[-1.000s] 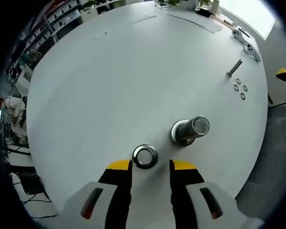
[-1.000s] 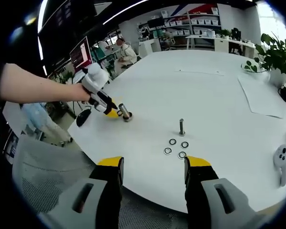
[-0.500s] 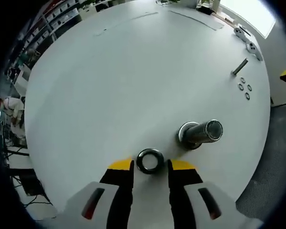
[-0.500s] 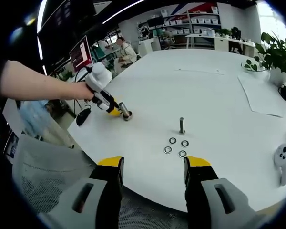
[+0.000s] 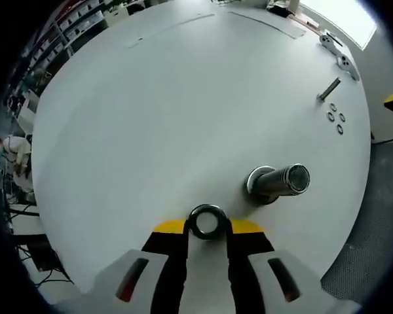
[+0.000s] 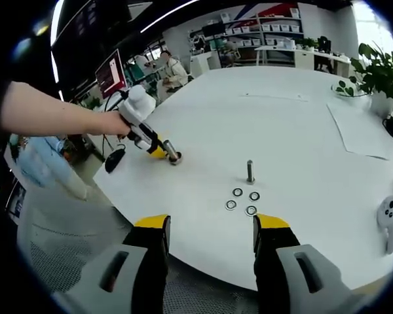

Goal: Place the washer onto the threaded stud by aligning its center hole with the stud, sliding it down to the base, and recovering from edge contact or off-axis alignment until the washer reaches the visible bottom stop.

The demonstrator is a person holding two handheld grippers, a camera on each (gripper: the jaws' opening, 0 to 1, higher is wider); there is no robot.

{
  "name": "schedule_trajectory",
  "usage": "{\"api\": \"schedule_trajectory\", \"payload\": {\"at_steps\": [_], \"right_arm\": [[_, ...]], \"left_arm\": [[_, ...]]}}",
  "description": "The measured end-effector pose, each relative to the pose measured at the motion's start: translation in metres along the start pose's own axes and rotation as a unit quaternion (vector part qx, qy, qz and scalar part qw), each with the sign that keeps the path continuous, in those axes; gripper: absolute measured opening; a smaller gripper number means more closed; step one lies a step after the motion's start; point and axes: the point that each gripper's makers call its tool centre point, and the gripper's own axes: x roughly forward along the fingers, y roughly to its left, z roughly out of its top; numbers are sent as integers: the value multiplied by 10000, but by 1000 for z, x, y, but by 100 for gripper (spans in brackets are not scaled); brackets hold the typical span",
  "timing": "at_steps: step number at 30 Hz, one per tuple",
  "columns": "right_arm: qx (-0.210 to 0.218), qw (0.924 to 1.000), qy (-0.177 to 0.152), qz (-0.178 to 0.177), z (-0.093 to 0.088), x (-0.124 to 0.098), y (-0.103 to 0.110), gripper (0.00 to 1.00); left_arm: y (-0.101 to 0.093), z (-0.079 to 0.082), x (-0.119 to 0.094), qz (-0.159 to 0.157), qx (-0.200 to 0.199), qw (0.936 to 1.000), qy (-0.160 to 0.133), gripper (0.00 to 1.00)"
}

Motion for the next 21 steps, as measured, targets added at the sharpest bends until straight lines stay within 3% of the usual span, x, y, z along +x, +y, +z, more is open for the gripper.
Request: {"api": "schedule_trajectory", "payload": {"at_steps": [14, 21], "right_arm": [[-34, 10000, 30, 42, -1, 1, 3, 53], [-51, 10000, 39, 45, -1, 1, 3, 53]], "left_arm": [[-14, -19, -4, -251, 268, 9987, 348, 21], [-16, -19, -4, -178, 97, 9993, 313, 22]]}}
